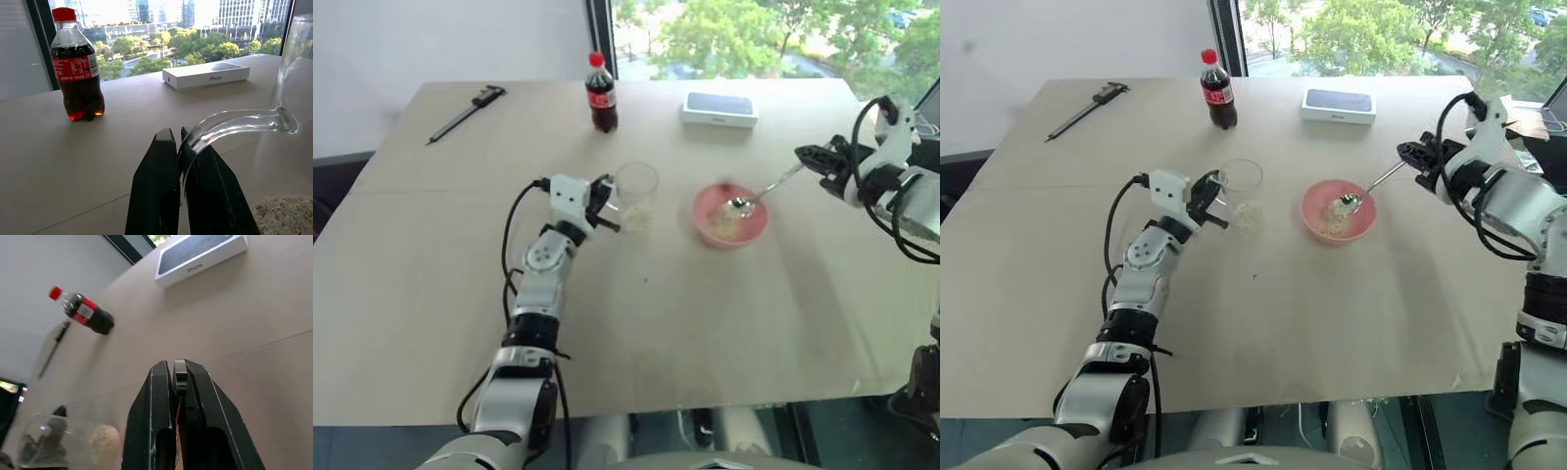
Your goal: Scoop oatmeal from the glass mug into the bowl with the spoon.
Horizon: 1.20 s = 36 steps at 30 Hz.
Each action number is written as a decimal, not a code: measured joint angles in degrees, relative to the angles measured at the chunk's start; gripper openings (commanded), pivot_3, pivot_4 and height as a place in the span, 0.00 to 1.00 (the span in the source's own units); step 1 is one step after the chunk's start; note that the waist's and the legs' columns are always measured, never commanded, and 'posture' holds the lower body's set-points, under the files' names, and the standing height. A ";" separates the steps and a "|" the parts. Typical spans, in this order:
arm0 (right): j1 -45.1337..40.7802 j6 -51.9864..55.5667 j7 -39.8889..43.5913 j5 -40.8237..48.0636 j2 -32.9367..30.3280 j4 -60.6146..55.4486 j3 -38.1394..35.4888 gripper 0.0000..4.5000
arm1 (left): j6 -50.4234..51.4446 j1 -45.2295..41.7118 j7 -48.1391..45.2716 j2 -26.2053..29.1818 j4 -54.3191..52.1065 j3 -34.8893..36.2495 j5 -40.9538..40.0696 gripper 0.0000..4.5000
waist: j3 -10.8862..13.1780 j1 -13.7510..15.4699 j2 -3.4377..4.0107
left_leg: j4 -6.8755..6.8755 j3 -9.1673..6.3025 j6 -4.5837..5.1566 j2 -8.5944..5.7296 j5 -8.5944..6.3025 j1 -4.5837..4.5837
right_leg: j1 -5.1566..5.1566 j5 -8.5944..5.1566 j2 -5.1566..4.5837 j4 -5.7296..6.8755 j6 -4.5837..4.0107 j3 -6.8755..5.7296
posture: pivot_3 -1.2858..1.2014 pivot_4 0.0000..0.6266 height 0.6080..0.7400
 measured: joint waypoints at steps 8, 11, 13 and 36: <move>-4.22 -2.42 20.69 -25.17 -7.37 -14.64 13.75 0.00 | 7.87 4.93 2.70 0.02 -9.15 1.24 -1.53 0.01 | 0.00 0.29 -0.01 | 0.01 -0.06 0.00 -0.01 0.00 -0.05 | 0.00 0.00 0.00 -0.10 0.00 -0.09 | 0.52 0.24 1.00; -4.51 -3.93 27.75 -32.43 -8.88 -17.99 17.46 0.00 | 9.24 5.24 3.07 0.03 -10.12 1.58 -1.61 0.01 | 0.00 0.48 -0.01 | 0.02 -0.08 0.00 -0.01 0.00 -0.04 | 0.01 0.00 0.00 -0.09 0.00 -0.11 | 0.52 0.24 1.00; -4.26 -4.54 31.12 -35.66 -8.90 -18.54 18.54 0.00 | 9.98 5.26 3.19 0.02 -10.64 1.57 -1.60 0.01 | 0.00 0.56 -0.01 | 0.03 -0.07 -0.01 -0.01 0.00 -0.05 | 0.01 0.00 0.00 -0.09 0.00 -0.11 | 0.52 0.24 1.00; -14.35 3.33 4.73 -7.54 28.54 -3.48 -1.70 0.00 | 8.40 5.84 3.33 0.14 -10.98 0.54 0.20 0.01 | -0.02 0.29 0.01 | 0.08 -0.06 -0.03 -0.02 0.02 0.03 | 0.02 0.00 -0.02 0.18 -0.01 -0.11 | 0.52 0.24 1.00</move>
